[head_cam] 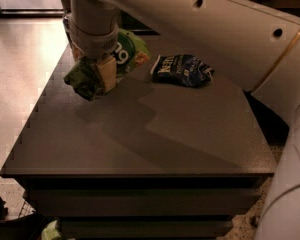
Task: Move green rice chip bag near pepsi can
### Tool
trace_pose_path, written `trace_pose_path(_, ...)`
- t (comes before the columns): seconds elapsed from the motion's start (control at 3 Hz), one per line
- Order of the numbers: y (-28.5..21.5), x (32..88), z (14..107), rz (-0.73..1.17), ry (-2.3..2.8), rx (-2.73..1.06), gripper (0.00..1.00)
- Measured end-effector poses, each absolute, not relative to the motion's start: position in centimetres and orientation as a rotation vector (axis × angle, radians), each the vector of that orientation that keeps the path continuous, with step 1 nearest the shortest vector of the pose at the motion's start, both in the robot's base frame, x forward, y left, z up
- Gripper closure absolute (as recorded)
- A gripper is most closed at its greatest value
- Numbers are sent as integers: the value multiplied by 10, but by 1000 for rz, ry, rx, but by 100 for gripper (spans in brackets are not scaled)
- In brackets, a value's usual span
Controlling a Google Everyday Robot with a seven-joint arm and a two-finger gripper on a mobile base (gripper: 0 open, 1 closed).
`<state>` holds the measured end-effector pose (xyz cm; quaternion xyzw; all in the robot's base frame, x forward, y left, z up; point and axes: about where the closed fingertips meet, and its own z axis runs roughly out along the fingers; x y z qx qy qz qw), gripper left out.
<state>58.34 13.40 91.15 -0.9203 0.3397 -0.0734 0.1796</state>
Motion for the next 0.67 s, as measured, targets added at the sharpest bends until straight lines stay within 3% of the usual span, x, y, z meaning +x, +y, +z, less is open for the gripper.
trace_pose_path(0.67, 135, 632, 919, -225, 943, -2424, 100)
